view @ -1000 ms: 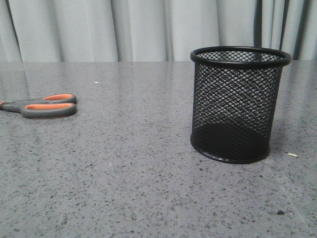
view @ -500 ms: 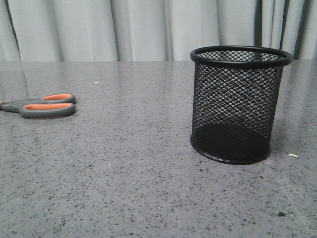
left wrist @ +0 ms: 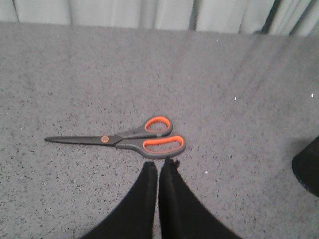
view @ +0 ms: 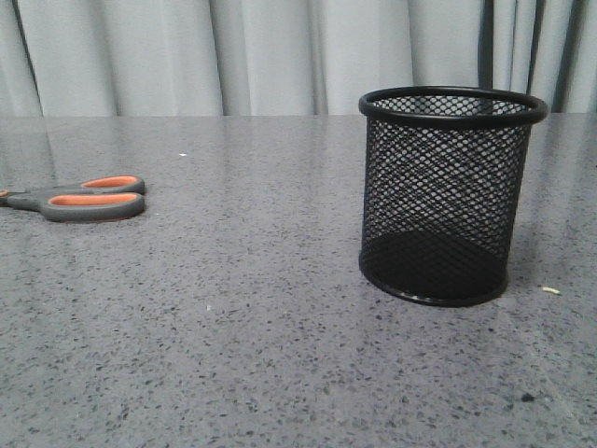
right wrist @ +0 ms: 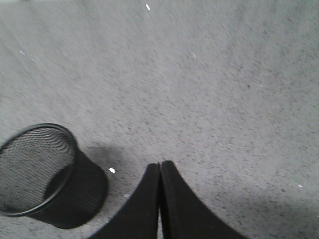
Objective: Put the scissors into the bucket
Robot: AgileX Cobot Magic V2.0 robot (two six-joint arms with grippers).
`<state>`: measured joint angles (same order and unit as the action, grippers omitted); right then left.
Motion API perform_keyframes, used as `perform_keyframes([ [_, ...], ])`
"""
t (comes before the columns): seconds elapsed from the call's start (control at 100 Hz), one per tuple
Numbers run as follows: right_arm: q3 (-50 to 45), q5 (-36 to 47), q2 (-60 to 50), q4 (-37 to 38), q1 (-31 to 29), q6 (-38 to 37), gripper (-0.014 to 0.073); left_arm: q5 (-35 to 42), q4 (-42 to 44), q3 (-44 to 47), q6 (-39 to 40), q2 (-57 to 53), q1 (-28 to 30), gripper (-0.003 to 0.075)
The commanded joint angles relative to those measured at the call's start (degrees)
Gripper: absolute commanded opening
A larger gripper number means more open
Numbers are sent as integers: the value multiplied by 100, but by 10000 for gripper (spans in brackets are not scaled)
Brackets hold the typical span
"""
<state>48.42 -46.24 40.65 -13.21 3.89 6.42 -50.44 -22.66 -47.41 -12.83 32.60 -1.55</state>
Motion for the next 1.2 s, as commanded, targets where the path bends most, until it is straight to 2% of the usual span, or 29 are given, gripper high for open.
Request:
perform_keyframes([
  [0.0, 455, -26, 416, 146, -35, 12, -45, -98, -81, -437, -238, 459, -35, -19],
  [0.14, 599, -147, 655, 66, -9, 140, -39, -203, -106, -616, -487, 851, -35, -18],
  [0.19, 653, -190, 692, 21, -9, 163, -8, -229, -136, -654, -693, 963, -35, -15],
  [0.24, 686, -260, 717, -21, -9, 231, 62, -259, -240, -680, -912, 1079, -35, 4],
  [0.31, 731, -335, 756, -64, -9, 304, 195, -301, -416, -700, -1224, 1249, -35, 73],
  [0.38, 731, -335, 769, -78, -9, 304, 346, -314, -624, -700, -1452, 1418, -35, 183],
  [0.45, 731, -324, 769, -78, -9, 304, 431, -314, -786, -700, -1621, 1570, -35, 298],
  [0.48, 731, -315, 769, -78, -9, 304, 438, -314, -840, -700, -1743, 1653, -35, 340],
  [0.53, 731, -301, 769, -78, -9, 304, 437, -338, -863, -712, -1909, 1762, -35, 368],
  [0.75, 731, -299, 769, -78, -9, 309, 437, -1253, -628, -1384, -2710, 2907, -35, 369],
  [0.83, 731, -278, 769, -78, -9, 309, 437, -1363, -570, -1713, -3104, 3424, -35, 369],
  [0.9, 731, -267, 769, -78, -9, 309, 437, -1402, -570, -1982, -3907, 3886, -35, 369],
  [1.05, 731, -267, 769, -78, 111, 318, 437, -1524, -570, -2396, -6530, 4726, -47, 369],
  [1.19, 731, -277, 769, -78, 278, 364, 437, -1485, -491, -2706, -6809, 5321, -155, 369],
])
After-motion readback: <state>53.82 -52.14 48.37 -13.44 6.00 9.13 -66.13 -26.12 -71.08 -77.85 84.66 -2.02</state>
